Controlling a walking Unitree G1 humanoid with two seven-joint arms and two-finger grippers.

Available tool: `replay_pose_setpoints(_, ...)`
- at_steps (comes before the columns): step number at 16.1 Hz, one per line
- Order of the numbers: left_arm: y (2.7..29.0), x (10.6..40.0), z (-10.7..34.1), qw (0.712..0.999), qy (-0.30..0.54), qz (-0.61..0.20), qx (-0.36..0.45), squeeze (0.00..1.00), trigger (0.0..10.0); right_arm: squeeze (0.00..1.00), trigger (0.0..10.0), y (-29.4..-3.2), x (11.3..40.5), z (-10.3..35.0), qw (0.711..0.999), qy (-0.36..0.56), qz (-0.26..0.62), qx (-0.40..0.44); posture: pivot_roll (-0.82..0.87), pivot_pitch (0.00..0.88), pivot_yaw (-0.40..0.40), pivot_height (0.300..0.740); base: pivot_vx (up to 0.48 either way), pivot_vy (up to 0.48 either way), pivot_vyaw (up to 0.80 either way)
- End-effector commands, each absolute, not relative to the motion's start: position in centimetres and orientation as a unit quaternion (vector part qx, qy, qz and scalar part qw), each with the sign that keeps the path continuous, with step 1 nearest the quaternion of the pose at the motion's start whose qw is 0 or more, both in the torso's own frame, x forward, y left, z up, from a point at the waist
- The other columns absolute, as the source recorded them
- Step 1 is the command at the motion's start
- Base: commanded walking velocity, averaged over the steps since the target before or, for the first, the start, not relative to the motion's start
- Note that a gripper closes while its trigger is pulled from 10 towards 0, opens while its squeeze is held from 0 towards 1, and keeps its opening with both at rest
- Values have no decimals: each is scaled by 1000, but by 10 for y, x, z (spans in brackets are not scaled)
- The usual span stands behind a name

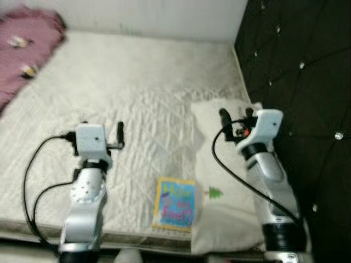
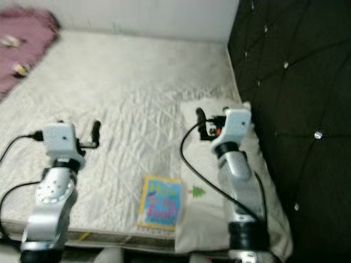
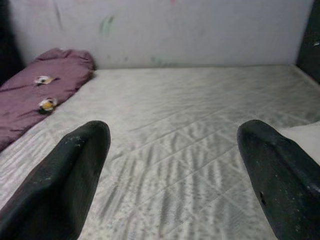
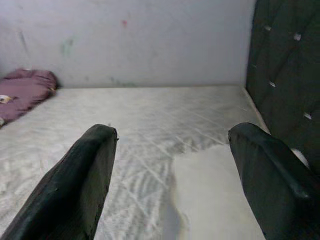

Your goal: Clean up the room

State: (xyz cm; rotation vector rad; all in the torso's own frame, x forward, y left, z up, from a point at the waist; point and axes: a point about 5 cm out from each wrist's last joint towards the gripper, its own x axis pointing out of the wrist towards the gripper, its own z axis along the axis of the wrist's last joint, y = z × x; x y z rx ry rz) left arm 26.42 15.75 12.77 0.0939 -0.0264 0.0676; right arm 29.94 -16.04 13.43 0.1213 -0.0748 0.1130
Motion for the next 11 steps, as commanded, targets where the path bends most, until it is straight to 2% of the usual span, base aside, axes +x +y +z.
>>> replay_pose_setpoints(1,153,266,129,999,-14,26,46,0,10000,0,10000,-169,298,133,997,-36,40,60,-12,0,-15,740,0,0,0)
replay_pose_setpoints(7,153,265,128,999,-13,23,41,0,10000,0,10000,-168,297,130,997,-30,36,54,-16,0,-12,740,0,-353,0)
replay_pose_setpoints(11,153,265,128,999,-15,21,40,0,10000,0,10000,-169,296,130,998,-28,35,53,-18,0,-13,740,0,-465,0)
